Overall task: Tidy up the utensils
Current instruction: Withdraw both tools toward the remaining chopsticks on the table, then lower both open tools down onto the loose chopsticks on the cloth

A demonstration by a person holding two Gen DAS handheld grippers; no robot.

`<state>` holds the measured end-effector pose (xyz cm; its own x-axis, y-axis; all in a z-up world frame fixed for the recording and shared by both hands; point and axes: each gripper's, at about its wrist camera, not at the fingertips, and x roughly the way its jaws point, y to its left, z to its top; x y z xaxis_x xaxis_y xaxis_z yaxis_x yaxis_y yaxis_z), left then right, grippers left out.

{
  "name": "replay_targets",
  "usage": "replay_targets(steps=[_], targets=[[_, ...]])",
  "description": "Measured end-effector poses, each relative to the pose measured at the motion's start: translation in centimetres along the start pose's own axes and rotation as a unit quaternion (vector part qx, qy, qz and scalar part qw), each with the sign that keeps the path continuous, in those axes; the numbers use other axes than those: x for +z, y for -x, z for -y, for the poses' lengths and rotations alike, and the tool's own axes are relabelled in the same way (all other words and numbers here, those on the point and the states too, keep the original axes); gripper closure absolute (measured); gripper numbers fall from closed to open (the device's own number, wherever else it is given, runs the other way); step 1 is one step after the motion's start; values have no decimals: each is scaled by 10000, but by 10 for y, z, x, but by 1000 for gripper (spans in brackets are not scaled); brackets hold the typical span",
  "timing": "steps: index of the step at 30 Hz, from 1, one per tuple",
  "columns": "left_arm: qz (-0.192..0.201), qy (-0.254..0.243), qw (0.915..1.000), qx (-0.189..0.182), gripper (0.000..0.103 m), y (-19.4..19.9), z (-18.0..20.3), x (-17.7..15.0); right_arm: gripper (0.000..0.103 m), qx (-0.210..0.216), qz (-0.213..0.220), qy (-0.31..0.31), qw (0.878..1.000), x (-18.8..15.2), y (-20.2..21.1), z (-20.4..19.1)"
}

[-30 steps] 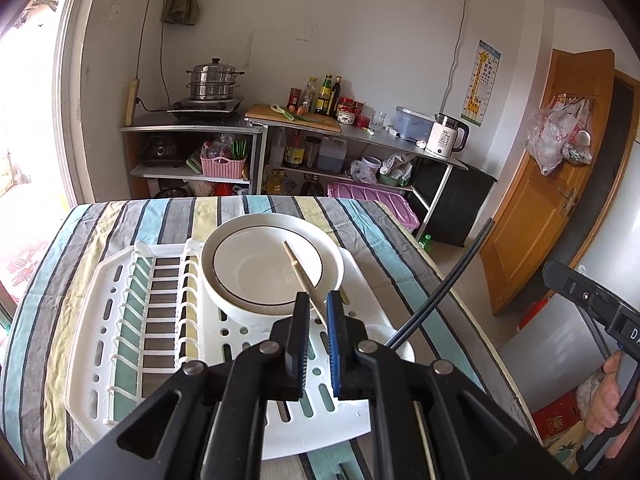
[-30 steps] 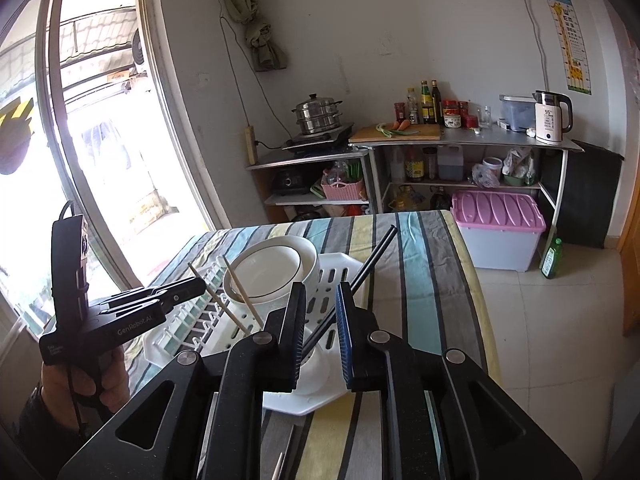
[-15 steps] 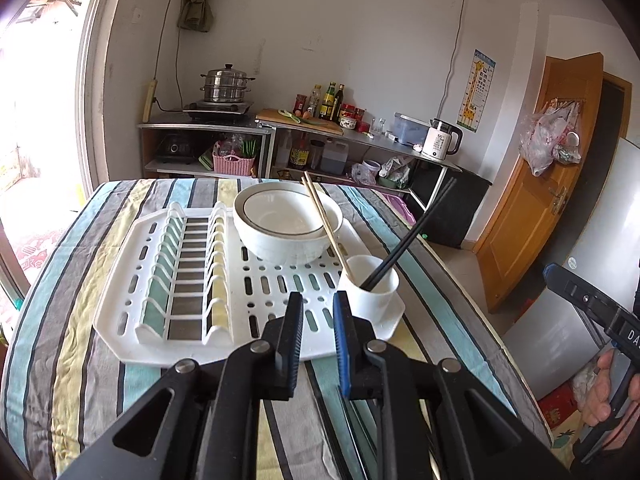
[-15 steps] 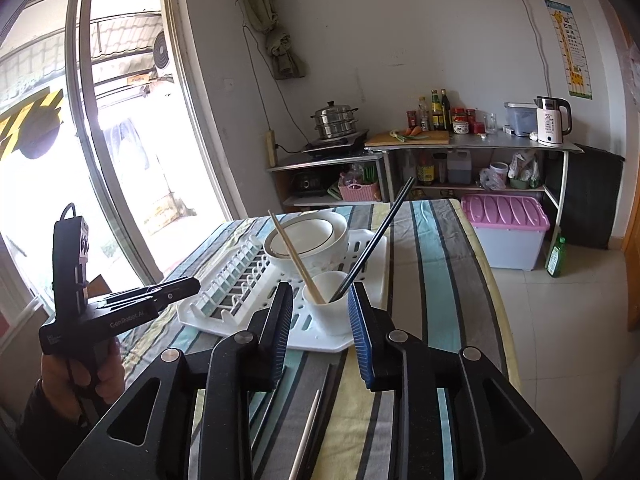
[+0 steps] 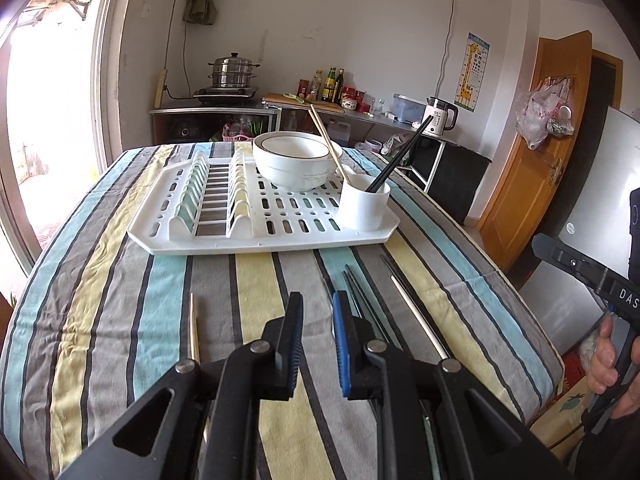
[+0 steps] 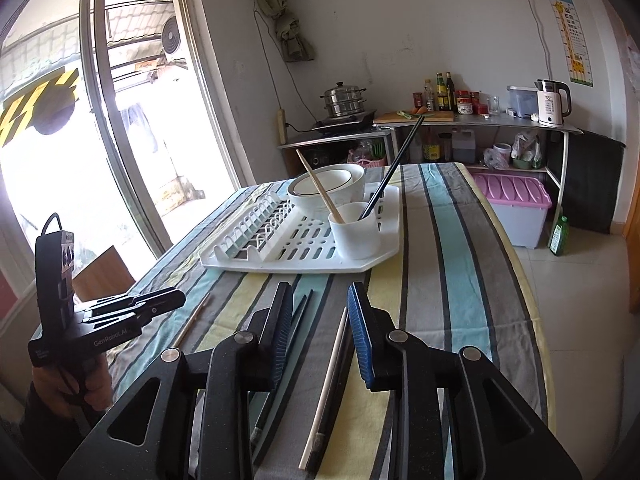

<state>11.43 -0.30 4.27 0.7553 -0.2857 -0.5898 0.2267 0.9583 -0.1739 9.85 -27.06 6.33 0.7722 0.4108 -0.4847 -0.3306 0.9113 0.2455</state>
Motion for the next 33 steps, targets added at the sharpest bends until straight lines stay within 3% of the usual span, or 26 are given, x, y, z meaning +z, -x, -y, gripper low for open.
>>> replay_targets(steps=[12, 26, 33], targets=[[-322, 48, 9994, -91, 87, -6, 3, -24, 73, -31, -367, -86, 9993, -19, -15, 1], [-664, 38, 9977, -143, 87, -35, 14, -20, 73, -123, -614, -224, 9978, -26, -35, 14], [-1026, 36, 9947, -111, 87, -64, 20, -17, 76, -196, -864, -237, 9958, -25, -54, 19]])
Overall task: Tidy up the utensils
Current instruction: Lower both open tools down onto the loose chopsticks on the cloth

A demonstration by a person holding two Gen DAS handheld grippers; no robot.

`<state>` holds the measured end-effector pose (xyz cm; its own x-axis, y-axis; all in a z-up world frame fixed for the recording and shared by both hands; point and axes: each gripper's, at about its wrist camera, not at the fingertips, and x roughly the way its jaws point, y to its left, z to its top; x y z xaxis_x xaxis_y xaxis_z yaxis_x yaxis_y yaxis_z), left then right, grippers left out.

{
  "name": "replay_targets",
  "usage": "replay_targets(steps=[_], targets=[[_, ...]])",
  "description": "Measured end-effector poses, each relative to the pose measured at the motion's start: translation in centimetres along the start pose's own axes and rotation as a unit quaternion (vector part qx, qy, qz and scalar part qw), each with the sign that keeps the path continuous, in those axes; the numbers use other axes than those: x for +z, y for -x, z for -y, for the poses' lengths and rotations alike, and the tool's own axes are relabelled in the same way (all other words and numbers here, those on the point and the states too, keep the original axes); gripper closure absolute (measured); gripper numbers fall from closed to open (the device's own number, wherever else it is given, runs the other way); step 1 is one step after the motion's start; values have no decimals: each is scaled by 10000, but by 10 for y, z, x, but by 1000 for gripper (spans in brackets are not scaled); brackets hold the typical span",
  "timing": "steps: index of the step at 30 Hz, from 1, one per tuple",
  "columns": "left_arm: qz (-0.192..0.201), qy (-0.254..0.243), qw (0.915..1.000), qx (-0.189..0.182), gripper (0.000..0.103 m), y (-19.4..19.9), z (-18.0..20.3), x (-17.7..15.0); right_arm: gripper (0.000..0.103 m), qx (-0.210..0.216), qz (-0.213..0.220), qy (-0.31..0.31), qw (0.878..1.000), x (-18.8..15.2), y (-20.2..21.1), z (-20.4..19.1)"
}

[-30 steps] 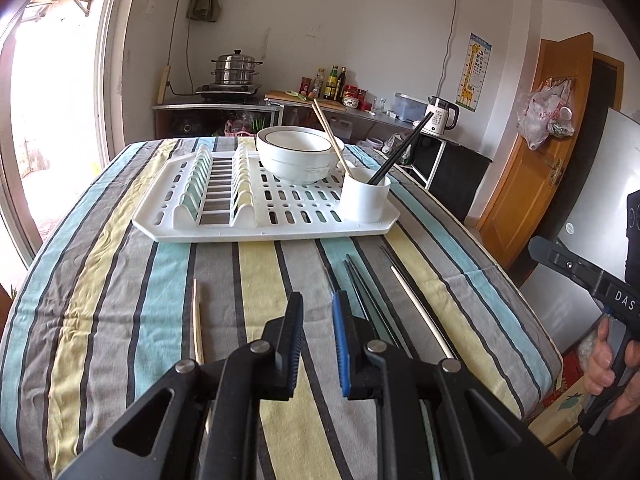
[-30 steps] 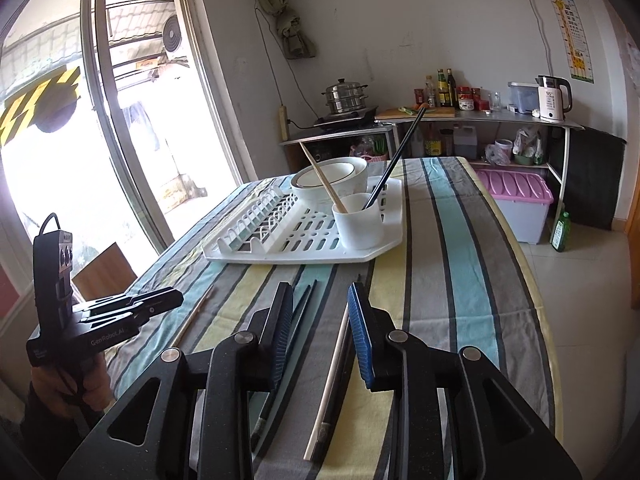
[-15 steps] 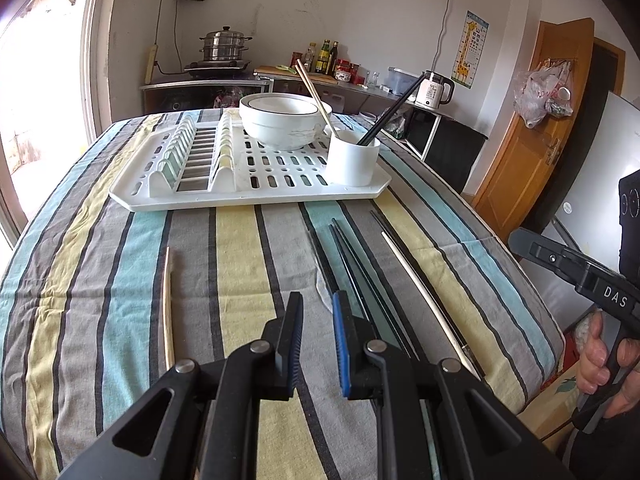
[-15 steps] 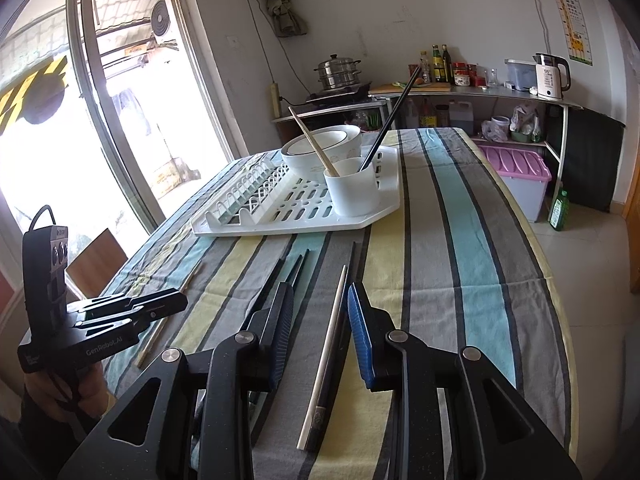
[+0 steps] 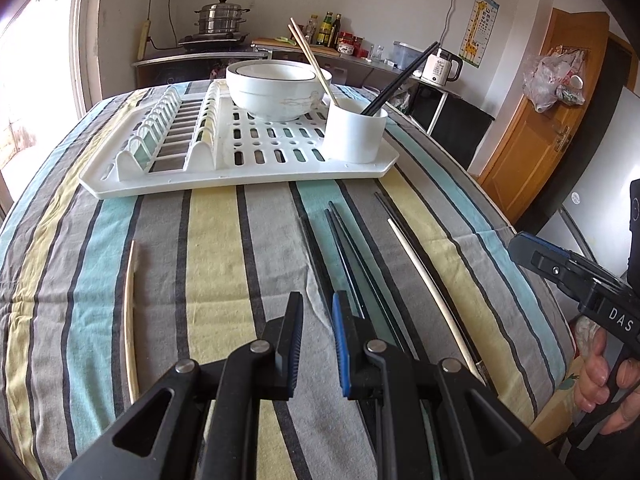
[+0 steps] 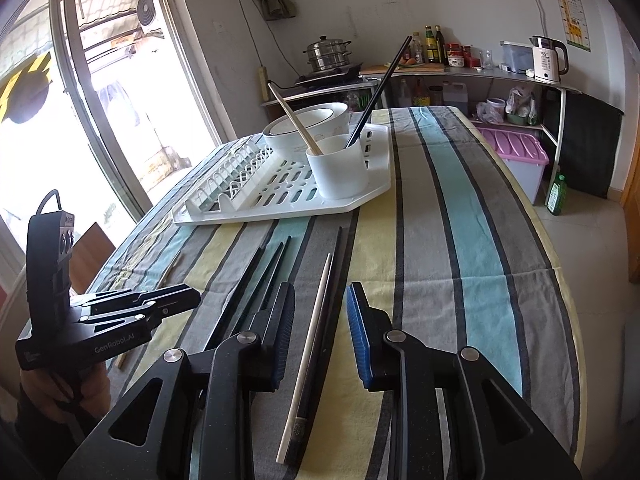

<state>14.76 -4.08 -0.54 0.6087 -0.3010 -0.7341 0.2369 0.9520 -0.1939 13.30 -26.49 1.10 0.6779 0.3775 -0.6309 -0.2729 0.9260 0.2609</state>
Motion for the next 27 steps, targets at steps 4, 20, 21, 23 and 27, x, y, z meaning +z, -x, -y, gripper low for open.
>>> replay_targets(steps=[4, 20, 21, 23, 27], targets=[[-169, 42, 9998, 11, 87, -16, 3, 4, 78, -81, -239, 32, 9997, 3, -21, 3], [-306, 28, 9995, 124, 87, -38, 3, 10, 79, -309, -859, 214, 9956, 6, -80, 4], [-300, 27, 9995, 126, 87, -38, 3, 10, 79, -338, -860, 236, 9954, 7, -81, 4], [-288, 17, 9995, 137, 87, -38, 2, 11, 79, -395, -867, 265, 9951, 9, -83, 5], [-283, -25, 9994, 196, 87, -39, 4, 11, 79, -541, -887, 359, 9939, 10, -83, 6]])
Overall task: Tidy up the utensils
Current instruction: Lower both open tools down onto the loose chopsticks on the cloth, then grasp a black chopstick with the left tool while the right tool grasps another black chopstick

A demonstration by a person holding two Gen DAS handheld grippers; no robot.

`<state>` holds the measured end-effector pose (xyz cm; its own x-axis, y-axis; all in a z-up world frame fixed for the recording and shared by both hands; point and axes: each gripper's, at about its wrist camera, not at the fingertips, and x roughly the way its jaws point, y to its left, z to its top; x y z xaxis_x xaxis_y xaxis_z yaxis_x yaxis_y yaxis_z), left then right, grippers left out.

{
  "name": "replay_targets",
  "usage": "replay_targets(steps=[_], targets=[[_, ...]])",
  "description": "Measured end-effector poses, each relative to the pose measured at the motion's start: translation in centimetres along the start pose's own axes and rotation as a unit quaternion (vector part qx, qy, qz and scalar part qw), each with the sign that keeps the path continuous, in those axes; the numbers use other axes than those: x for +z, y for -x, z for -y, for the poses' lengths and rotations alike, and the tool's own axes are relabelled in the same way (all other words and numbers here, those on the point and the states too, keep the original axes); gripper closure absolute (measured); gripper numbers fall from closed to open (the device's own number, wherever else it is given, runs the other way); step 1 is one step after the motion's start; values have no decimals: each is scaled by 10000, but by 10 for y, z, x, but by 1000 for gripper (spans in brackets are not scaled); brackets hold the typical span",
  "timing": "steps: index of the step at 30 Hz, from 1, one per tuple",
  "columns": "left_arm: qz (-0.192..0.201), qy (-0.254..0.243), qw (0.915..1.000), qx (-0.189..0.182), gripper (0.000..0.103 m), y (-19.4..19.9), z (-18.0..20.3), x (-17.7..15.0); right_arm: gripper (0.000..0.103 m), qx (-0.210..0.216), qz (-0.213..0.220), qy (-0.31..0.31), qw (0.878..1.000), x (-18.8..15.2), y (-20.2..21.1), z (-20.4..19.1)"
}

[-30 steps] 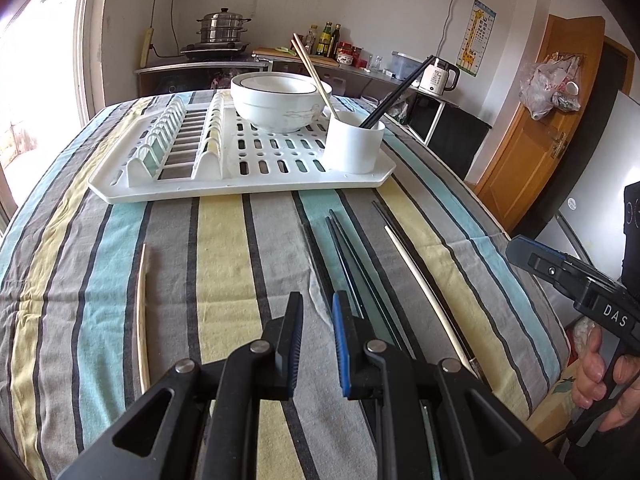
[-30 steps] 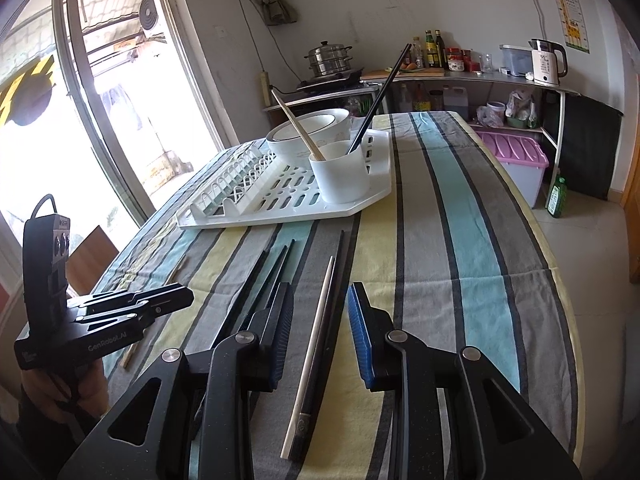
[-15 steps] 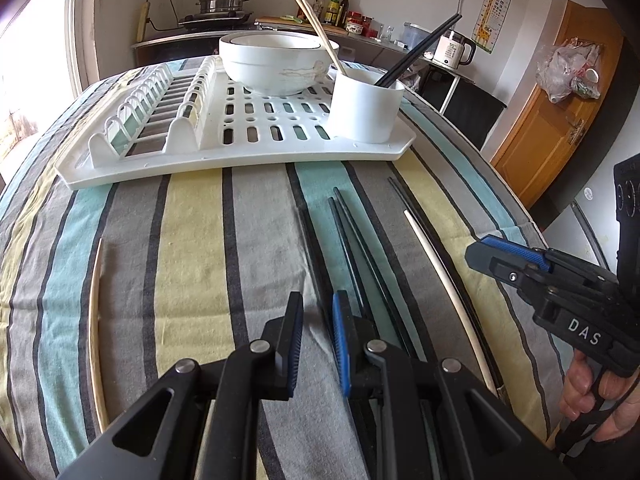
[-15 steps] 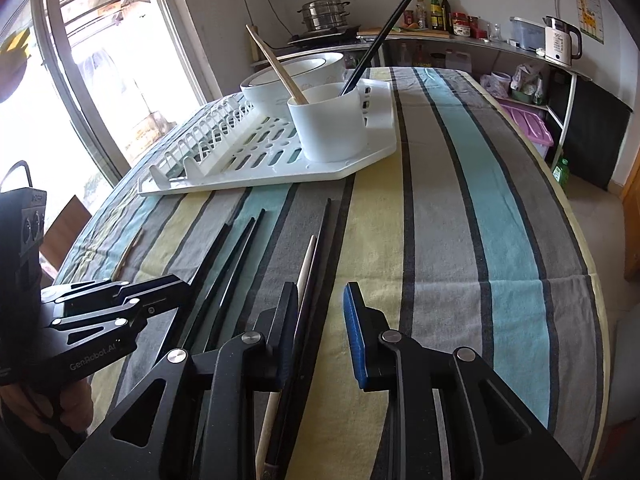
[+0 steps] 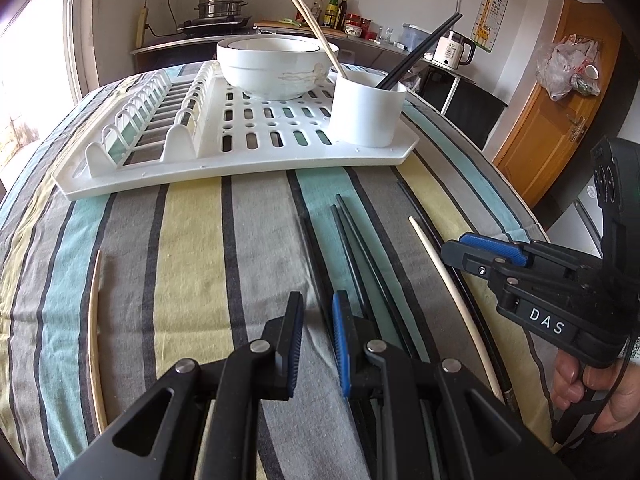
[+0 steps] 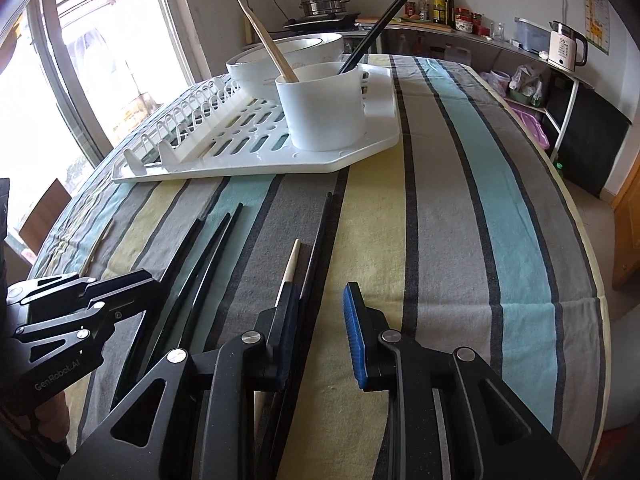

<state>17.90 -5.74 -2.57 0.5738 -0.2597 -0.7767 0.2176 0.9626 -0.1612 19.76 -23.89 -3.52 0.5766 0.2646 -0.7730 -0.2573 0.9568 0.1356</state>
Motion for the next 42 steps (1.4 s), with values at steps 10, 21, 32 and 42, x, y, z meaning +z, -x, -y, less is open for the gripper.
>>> replay_targets(steps=[10, 21, 32, 42], targets=[[-143, -114, 9996, 214, 87, -8, 5, 11, 83, -352, -174, 286, 9988, 17, -13, -7], [29, -383, 9987, 347, 94, -12, 1, 13, 96, -337, -184, 379, 9985, 18, -14, -5], [-44, -475, 9989, -50, 95, -19, -15, 26, 96, -418, -279, 350, 9981, 21, -13, 4], [-294, -514, 9977, 339, 94, -22, -4, 30, 96, -524, -404, 447, 9968, 28, -20, 0]])
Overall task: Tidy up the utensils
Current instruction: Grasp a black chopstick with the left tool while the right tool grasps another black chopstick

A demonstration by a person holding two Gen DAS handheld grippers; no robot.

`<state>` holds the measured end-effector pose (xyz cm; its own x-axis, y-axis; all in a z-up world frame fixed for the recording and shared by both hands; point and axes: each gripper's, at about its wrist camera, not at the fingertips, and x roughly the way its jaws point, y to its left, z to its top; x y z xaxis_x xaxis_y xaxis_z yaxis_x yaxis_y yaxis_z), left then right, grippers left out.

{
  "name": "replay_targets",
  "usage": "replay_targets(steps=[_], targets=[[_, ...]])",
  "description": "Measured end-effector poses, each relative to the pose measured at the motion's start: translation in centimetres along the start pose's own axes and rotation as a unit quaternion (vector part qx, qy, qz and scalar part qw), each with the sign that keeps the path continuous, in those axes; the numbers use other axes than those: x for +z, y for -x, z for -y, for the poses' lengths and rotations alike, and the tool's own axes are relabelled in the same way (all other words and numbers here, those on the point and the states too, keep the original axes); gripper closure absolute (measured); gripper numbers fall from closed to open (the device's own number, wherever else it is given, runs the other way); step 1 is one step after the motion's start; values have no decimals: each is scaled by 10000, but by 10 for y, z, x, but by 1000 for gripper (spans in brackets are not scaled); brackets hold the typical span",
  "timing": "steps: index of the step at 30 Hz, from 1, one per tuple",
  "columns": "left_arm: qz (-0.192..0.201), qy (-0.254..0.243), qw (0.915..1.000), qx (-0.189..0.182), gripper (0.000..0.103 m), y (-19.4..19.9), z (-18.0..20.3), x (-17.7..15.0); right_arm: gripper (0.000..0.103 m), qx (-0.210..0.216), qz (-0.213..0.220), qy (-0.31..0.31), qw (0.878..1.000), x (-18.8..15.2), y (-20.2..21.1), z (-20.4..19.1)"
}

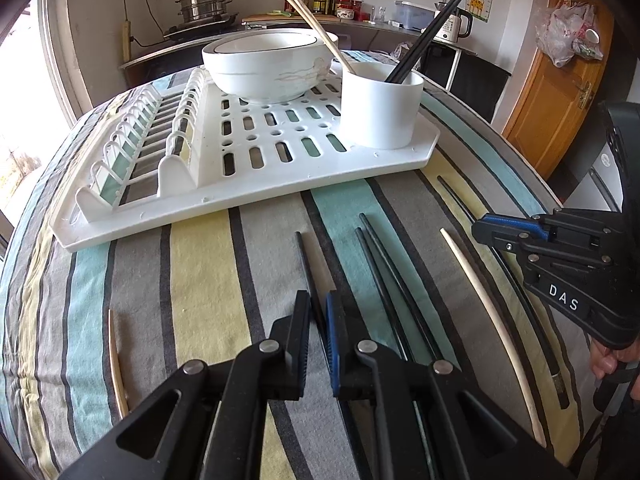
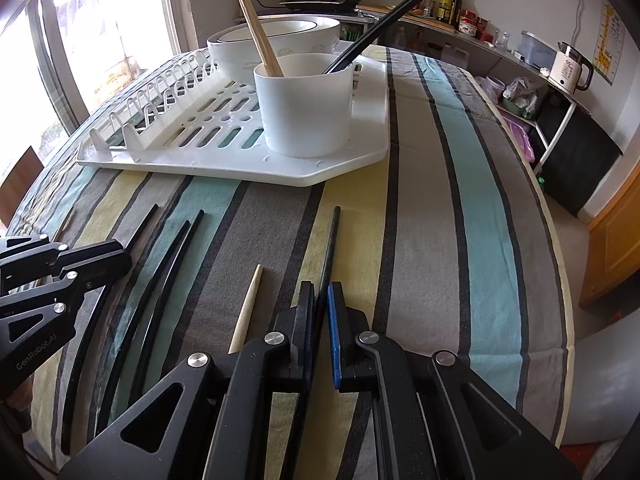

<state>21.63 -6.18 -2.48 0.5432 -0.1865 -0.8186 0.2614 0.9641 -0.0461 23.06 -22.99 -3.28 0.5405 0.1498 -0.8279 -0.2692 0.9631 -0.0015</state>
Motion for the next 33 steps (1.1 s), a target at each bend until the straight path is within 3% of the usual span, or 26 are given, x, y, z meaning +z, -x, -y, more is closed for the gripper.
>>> replay_targets(steps=[8, 14, 24, 33], targets=[[55, -6, 10000, 71, 96, -1, 2, 0, 98, 151, 62, -106, 9998, -1, 2, 1], [82, 113, 9998, -149, 97, 5, -5, 2, 98, 271, 276, -171, 9991, 0, 18, 4], [609, 268, 9968, -440, 97, 54, -12, 12, 98, 708, 936, -454, 9921, 7, 62, 14], [1162, 268, 9912, -582, 98, 102, -14, 22, 98, 793, 1511, -555, 9838, 13, 102, 22]])
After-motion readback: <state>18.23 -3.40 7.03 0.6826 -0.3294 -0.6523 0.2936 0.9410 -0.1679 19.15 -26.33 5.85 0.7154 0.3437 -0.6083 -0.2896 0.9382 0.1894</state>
